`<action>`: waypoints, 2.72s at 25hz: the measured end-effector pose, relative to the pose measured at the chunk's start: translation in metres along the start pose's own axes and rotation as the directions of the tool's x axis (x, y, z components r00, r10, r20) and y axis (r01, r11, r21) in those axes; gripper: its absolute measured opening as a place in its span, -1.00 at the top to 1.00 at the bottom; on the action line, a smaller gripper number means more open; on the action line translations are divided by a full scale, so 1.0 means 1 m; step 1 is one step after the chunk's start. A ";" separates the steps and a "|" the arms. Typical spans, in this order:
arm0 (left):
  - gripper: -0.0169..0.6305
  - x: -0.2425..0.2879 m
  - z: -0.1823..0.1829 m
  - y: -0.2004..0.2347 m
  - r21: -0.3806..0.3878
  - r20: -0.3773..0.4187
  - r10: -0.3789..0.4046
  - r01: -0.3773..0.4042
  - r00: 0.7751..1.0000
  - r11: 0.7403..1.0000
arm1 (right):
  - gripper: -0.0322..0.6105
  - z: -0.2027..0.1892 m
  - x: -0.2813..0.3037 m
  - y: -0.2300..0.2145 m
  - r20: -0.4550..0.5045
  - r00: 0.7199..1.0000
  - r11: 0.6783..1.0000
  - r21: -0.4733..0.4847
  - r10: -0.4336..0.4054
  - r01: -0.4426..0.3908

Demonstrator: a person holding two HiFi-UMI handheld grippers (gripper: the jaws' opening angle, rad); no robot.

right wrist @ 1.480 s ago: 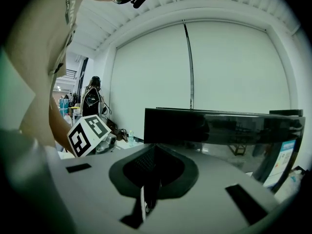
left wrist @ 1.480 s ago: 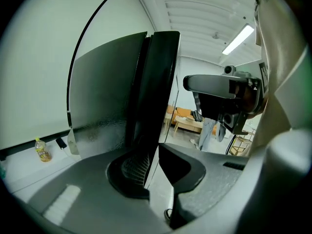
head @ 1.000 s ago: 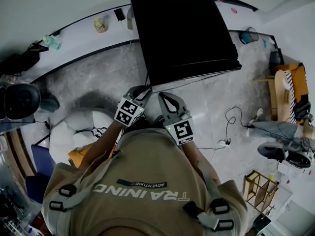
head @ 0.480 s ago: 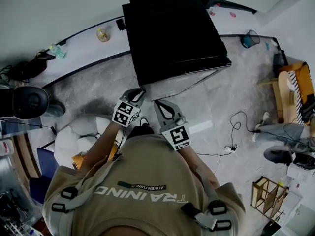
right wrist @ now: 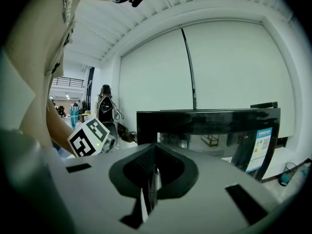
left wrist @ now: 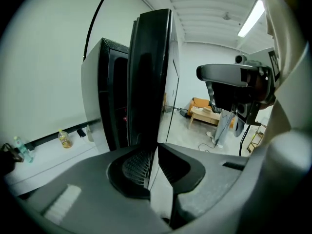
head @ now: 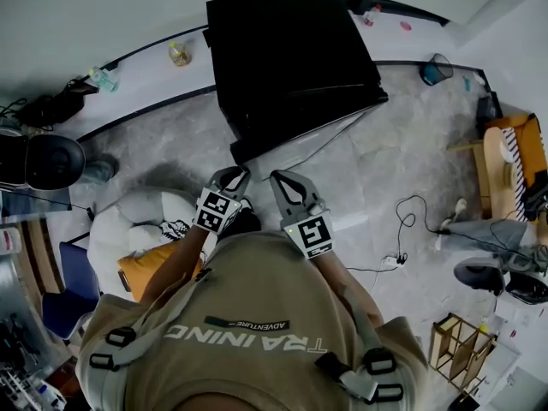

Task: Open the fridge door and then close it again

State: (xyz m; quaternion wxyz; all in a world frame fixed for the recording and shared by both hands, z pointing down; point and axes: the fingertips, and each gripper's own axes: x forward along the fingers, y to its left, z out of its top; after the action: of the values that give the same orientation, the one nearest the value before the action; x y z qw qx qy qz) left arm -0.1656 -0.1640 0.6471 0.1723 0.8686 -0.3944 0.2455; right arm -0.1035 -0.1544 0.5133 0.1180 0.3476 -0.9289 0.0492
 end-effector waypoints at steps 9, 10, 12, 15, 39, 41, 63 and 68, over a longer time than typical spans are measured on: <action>0.80 -0.008 -0.011 -0.029 -0.103 -0.014 0.090 -0.091 0.996 0.990 | 0.91 -0.014 -0.050 0.007 0.040 0.995 0.996 -0.014 0.091 -0.090; 0.80 -0.008 -0.012 -0.034 -0.108 -0.018 0.099 -0.101 0.995 0.989 | 0.91 -0.019 -0.055 0.006 0.045 0.994 0.995 -0.012 0.099 -0.099; 0.80 -0.010 -0.014 -0.043 -0.116 -0.023 0.119 -0.121 0.993 0.986 | 0.91 -0.026 -0.063 0.006 0.051 0.991 0.993 -0.001 0.121 -0.121; 0.80 -0.015 -0.015 -0.055 -0.138 -0.018 0.156 -0.157 0.988 0.978 | 0.91 -0.034 -0.075 0.008 0.066 0.986 0.988 0.022 0.150 -0.152; 0.81 -0.012 -0.030 -0.101 -0.173 -0.018 0.174 -0.175 0.985 0.969 | 0.91 -0.068 -0.132 0.042 -0.015 0.996 0.996 0.027 0.086 -0.086; 0.81 -0.015 -0.031 -0.106 -0.167 -0.009 0.160 -0.159 0.987 0.973 | 0.91 -0.066 -0.138 0.050 -0.025 0.998 0.997 0.032 0.065 -0.064; 0.84 -0.005 -0.029 -0.174 -0.126 0.016 0.112 -0.109 0.994 0.986 | 0.91 -0.074 -0.195 0.058 -0.042 0.999 1.000 0.024 -0.020 0.021; 0.85 0.003 -0.027 -0.205 -0.139 0.002 0.159 -0.157 0.987 0.978 | 0.91 -0.082 -0.223 0.034 -0.034 0.999 0.999 0.026 0.022 -0.022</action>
State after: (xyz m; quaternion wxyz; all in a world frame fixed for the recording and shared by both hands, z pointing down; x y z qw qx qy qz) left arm -0.0135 -0.0234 0.6497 0.2098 0.8221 -0.4793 0.2247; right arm 0.0520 0.0273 0.5361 0.1290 0.3380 -0.9298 0.0685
